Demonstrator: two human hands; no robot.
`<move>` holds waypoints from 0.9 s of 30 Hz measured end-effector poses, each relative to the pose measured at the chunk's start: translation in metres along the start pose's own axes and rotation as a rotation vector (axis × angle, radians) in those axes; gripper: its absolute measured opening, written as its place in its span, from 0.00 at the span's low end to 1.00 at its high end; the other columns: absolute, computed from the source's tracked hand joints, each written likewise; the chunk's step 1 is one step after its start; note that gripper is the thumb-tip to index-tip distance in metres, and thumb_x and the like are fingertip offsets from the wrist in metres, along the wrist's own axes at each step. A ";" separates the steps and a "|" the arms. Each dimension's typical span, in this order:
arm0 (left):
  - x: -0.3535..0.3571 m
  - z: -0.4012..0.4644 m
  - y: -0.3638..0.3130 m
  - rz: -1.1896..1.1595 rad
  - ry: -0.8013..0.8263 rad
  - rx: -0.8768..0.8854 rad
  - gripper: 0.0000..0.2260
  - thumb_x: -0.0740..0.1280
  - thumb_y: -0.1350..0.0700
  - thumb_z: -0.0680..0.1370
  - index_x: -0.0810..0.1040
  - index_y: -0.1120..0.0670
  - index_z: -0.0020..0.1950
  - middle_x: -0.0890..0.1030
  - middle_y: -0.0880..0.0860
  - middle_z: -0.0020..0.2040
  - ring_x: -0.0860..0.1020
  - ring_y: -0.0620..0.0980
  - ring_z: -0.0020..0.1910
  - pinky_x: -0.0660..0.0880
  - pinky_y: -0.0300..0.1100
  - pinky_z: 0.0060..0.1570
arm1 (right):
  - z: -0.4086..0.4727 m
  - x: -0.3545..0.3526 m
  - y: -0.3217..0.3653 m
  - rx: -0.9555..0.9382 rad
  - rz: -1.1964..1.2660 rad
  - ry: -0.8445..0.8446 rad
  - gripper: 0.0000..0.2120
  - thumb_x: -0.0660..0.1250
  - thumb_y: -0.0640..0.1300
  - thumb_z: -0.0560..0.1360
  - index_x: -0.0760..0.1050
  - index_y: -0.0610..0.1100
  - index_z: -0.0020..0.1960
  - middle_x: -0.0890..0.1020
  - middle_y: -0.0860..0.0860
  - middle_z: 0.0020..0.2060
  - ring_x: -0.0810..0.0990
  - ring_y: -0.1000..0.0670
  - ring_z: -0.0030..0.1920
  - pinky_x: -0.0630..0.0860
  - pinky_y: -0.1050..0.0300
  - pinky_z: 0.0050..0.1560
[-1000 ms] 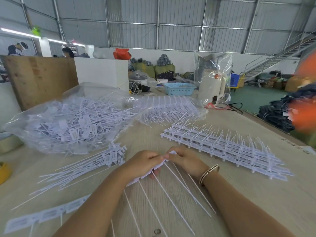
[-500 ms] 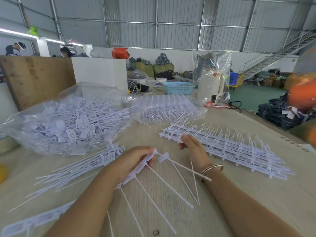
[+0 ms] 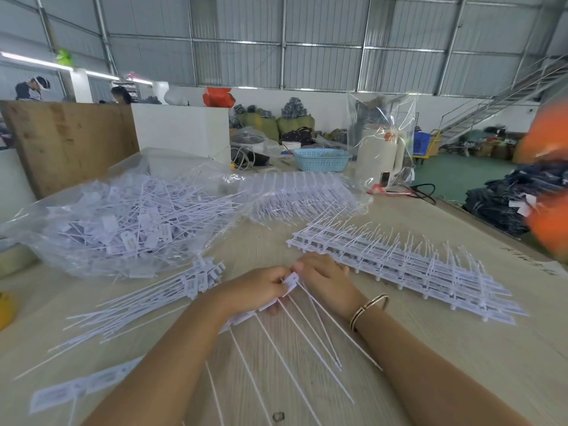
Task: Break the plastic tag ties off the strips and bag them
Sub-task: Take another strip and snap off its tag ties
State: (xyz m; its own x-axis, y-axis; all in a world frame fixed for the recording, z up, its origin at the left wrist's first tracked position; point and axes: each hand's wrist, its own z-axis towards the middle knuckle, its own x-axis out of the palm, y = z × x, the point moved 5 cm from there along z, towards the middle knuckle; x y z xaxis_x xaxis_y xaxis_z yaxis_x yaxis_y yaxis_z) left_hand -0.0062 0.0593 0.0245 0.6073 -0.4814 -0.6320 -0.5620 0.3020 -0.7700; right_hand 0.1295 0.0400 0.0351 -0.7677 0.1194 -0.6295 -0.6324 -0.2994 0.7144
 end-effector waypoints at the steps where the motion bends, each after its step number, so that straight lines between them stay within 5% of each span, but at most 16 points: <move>1: 0.001 0.000 -0.001 -0.026 -0.011 -0.010 0.09 0.59 0.55 0.81 0.71 0.49 0.41 0.76 0.49 0.39 0.77 0.45 0.34 0.73 0.39 0.40 | -0.001 0.002 0.001 -0.015 -0.044 0.015 0.10 0.59 0.54 0.78 0.76 0.56 0.42 0.76 0.62 0.45 0.67 0.60 0.53 0.56 0.50 0.59; 6: 0.002 0.004 -0.010 0.072 -0.005 -0.011 0.05 0.59 0.51 0.80 0.70 0.48 0.45 0.80 0.53 0.44 0.78 0.39 0.29 0.72 0.34 0.33 | 0.000 -0.003 -0.004 -0.002 0.026 -0.013 0.07 0.65 0.52 0.75 0.78 0.53 0.41 0.80 0.57 0.46 0.72 0.55 0.55 0.59 0.45 0.65; 10: -0.008 0.004 -0.013 0.124 -0.081 -0.045 0.06 0.59 0.50 0.80 0.71 0.50 0.45 0.80 0.50 0.38 0.80 0.43 0.31 0.73 0.43 0.42 | -0.001 -0.007 -0.006 0.037 0.227 -0.073 0.06 0.66 0.45 0.74 0.78 0.48 0.38 0.80 0.54 0.40 0.75 0.49 0.52 0.64 0.40 0.63; 12: -0.006 0.003 -0.012 0.118 -0.102 -0.036 0.08 0.58 0.51 0.80 0.72 0.50 0.44 0.81 0.50 0.38 0.81 0.46 0.34 0.75 0.45 0.44 | -0.001 -0.006 -0.007 0.042 0.210 -0.059 0.07 0.65 0.45 0.75 0.76 0.49 0.38 0.78 0.57 0.37 0.76 0.51 0.49 0.64 0.43 0.63; 17: -0.006 -0.006 -0.007 0.088 -0.200 0.050 0.09 0.60 0.48 0.80 0.76 0.48 0.43 0.80 0.45 0.29 0.74 0.35 0.25 0.66 0.26 0.26 | -0.001 -0.006 -0.004 0.031 0.317 -0.008 0.09 0.62 0.41 0.77 0.73 0.46 0.37 0.72 0.53 0.34 0.71 0.55 0.39 0.64 0.53 0.52; 21: -0.001 -0.008 0.000 0.003 -0.282 0.119 0.08 0.64 0.48 0.78 0.75 0.46 0.39 0.78 0.45 0.25 0.73 0.38 0.24 0.65 0.28 0.26 | -0.001 -0.001 -0.005 0.012 0.208 0.120 0.11 0.64 0.47 0.76 0.76 0.43 0.39 0.73 0.52 0.35 0.71 0.56 0.40 0.64 0.49 0.54; 23: 0.001 -0.008 0.001 -0.075 -0.270 0.123 0.08 0.65 0.48 0.77 0.76 0.47 0.39 0.79 0.46 0.26 0.74 0.40 0.25 0.68 0.30 0.29 | -0.002 0.000 -0.004 0.010 0.170 0.153 0.09 0.67 0.50 0.74 0.77 0.47 0.37 0.75 0.59 0.32 0.72 0.61 0.37 0.65 0.54 0.51; 27: -0.001 -0.009 0.002 -0.277 -0.211 0.100 0.07 0.66 0.56 0.78 0.78 0.55 0.41 0.79 0.49 0.26 0.77 0.43 0.27 0.73 0.34 0.33 | -0.003 0.000 0.003 -0.049 0.228 0.157 0.07 0.68 0.45 0.74 0.78 0.45 0.38 0.73 0.57 0.31 0.70 0.60 0.33 0.65 0.69 0.38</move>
State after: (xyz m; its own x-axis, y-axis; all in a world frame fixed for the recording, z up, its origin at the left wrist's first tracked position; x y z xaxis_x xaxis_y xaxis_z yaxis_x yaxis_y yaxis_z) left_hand -0.0130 0.0530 0.0245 0.8373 -0.3786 -0.3945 -0.3088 0.2679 -0.9126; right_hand 0.1283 0.0364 0.0365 -0.8621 -0.1030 -0.4962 -0.4361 -0.3481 0.8298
